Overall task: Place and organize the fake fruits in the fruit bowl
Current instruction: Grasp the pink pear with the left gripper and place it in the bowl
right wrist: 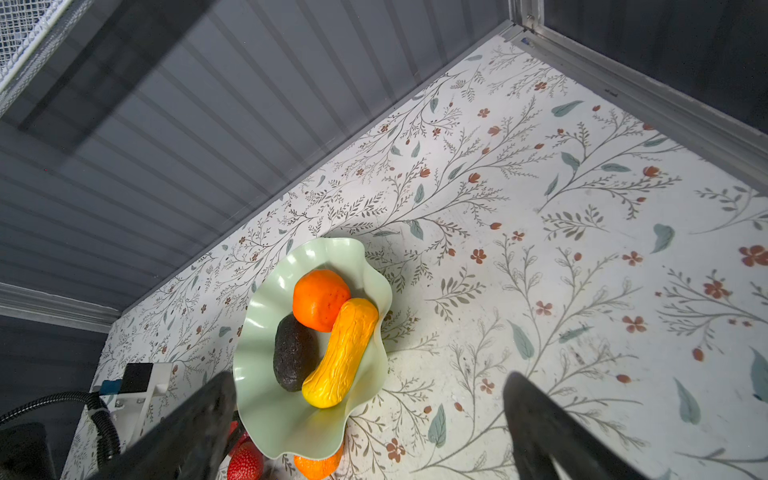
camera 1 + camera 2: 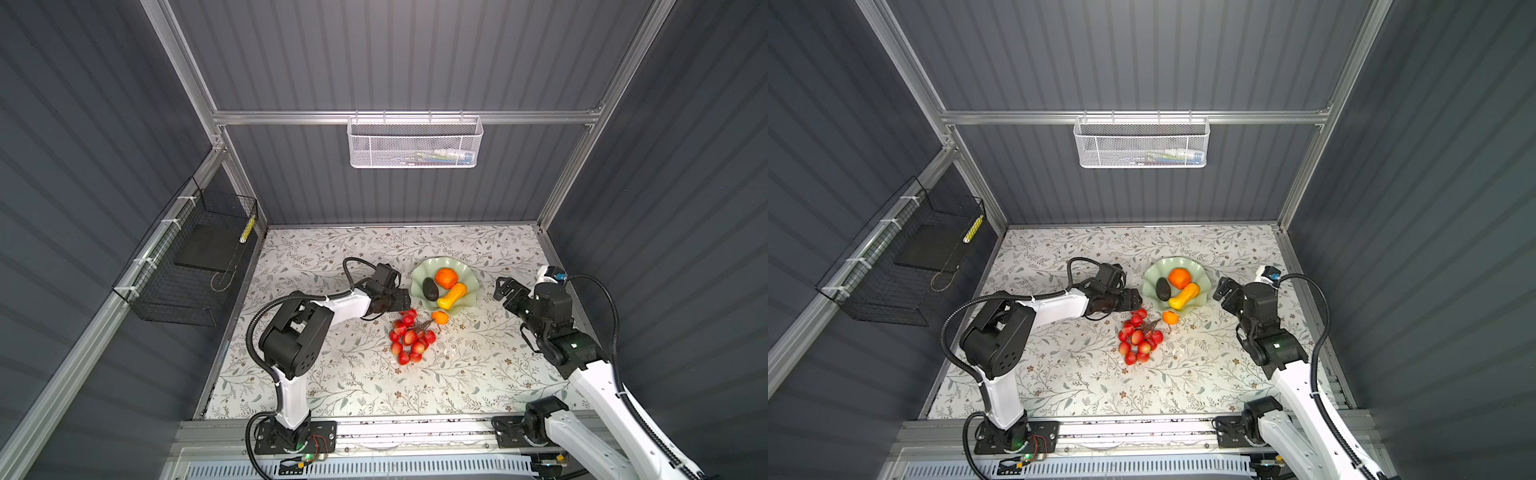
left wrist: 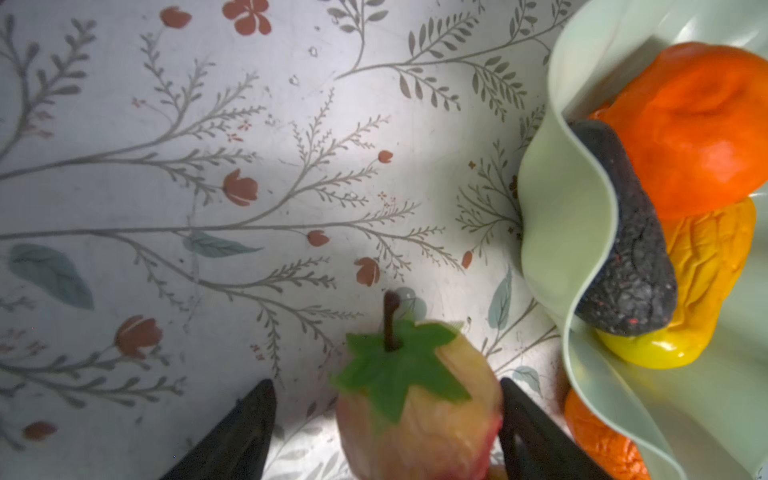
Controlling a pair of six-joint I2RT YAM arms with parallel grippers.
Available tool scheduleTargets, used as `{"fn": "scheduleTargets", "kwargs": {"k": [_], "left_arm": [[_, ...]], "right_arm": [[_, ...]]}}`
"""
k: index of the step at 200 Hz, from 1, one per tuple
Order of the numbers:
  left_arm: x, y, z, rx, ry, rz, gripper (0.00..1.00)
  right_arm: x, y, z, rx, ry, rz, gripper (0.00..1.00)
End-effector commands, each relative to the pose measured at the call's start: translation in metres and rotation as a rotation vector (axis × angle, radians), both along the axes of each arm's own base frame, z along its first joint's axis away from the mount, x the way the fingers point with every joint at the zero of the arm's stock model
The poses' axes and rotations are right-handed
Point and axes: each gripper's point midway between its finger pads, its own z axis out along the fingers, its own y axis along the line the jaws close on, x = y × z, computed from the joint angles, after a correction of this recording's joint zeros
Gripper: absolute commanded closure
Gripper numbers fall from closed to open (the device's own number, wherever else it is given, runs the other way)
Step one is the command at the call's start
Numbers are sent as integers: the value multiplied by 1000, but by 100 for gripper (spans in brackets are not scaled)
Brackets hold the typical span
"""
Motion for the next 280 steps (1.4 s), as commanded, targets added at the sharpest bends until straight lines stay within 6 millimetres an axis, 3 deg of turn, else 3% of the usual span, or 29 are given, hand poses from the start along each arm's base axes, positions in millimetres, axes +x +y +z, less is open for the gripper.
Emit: {"fn": "scheduleTargets", "kwargs": {"k": [1,32,60,82,97,123,142,178,189,194,208,241,280], "left_arm": [[6,2,-2,22,-2,25,26],[9,9,7,32,-41,41,53],[3,27,28,68,-95,48,63],[-7,41,60,87,-169,27,65],[-11,40,85,75,-218,-15,65],[-10,22,130,16,-293,-114,63],[-4,5,146,-16,-333,-169,62],[12,-40,133,13,-323,-274,62],[19,-50,120,22,-312,-284,62],[28,-59,130,5,-334,-284,61],[40,-71,117,9,-322,-296,61],[64,-93,94,2,-302,-299,60],[78,-107,73,-3,-279,-293,57]], "right_arm": [[-2,-2,-4,2,7,-4,1],[3,1,-2,8,1,7,1],[8,3,-1,14,2,16,1],[11,5,-3,20,2,22,1],[13,6,-5,24,5,21,1],[14,9,-9,40,17,31,1],[12,10,-13,43,30,34,1],[4,7,-15,43,37,33,1],[2,8,-16,47,43,34,1],[0,8,-18,49,47,34,1],[-2,9,-21,63,54,43,1],[-9,11,-31,82,78,49,1],[-11,12,-37,93,91,54,1]]}}
